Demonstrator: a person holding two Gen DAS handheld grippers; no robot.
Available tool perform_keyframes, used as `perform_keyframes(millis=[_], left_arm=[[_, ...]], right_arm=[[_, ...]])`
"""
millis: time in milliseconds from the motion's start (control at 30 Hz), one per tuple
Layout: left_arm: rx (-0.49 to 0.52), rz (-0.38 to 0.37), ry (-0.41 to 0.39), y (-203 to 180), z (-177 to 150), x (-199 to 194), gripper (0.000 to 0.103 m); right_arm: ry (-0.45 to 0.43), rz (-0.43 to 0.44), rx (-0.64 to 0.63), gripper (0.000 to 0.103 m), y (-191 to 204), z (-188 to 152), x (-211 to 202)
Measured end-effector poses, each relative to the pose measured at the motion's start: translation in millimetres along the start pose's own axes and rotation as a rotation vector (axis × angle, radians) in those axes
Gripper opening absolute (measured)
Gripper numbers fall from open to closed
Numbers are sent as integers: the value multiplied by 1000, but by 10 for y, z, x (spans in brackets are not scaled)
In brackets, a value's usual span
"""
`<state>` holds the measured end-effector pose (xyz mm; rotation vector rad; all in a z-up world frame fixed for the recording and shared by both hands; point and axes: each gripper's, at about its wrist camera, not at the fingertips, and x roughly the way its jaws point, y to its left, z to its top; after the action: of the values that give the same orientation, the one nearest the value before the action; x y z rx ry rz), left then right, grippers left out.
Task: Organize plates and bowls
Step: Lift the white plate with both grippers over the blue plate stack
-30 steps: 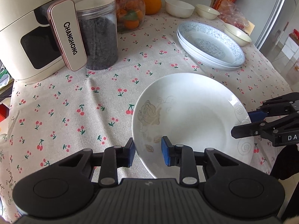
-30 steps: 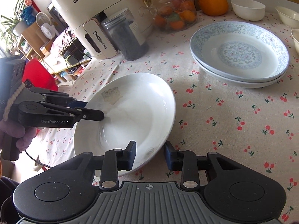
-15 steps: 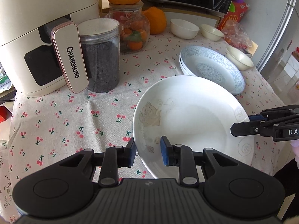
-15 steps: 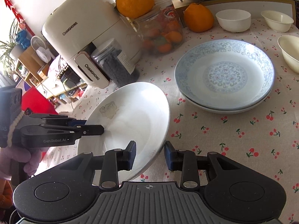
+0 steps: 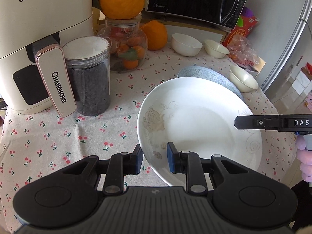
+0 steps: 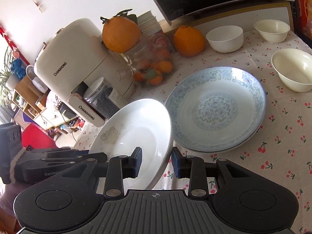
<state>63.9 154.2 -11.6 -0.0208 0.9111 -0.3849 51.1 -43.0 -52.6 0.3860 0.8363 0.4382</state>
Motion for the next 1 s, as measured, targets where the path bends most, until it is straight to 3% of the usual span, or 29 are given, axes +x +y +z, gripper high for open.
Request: perform_keyframes(millis=[433, 1000], left_arm=[[7, -20, -10, -244, 193, 191, 24], [10, 22, 3, -547, 422, 505, 24]], right_arm=[[-56, -30, 71, 32, -304, 246, -83], [-75, -116, 128, 32, -695, 453, -60]])
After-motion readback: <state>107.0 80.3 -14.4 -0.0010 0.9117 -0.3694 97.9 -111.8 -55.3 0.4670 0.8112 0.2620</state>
